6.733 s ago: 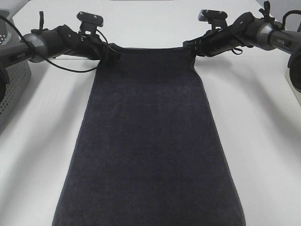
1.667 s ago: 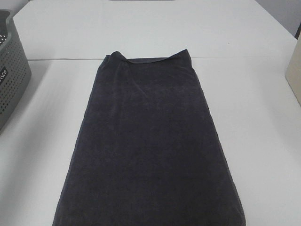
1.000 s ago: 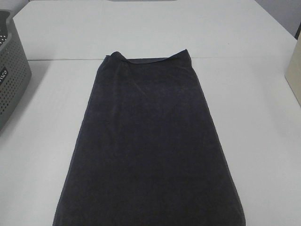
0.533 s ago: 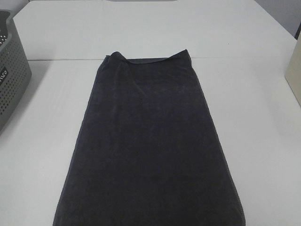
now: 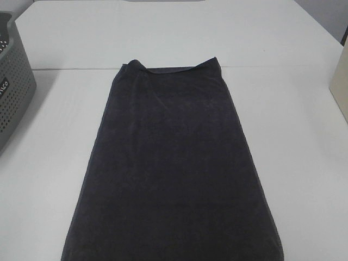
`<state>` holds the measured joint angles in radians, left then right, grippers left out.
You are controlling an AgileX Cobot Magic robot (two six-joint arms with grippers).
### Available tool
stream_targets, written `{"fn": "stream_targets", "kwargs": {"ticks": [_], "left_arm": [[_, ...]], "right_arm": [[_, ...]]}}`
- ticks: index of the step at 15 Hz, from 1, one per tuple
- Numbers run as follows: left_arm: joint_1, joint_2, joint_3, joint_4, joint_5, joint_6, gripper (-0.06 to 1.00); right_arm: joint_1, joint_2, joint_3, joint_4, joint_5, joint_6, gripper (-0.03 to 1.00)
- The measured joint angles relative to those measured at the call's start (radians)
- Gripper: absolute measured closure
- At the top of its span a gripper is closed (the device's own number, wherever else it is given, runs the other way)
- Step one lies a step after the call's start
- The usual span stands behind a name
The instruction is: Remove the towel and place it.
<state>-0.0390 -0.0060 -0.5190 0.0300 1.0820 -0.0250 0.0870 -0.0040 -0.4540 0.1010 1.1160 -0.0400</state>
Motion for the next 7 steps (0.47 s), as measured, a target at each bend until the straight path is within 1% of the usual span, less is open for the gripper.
{"fn": "stream_targets", "kwargs": {"ticks": [7], "left_arm": [[0.0, 0.0, 0.0, -0.001, -0.001, 0.004, 0.24]], "right_arm": [[0.0, 0.0, 0.001, 0.0, 0.0, -0.001, 0.21]]}}
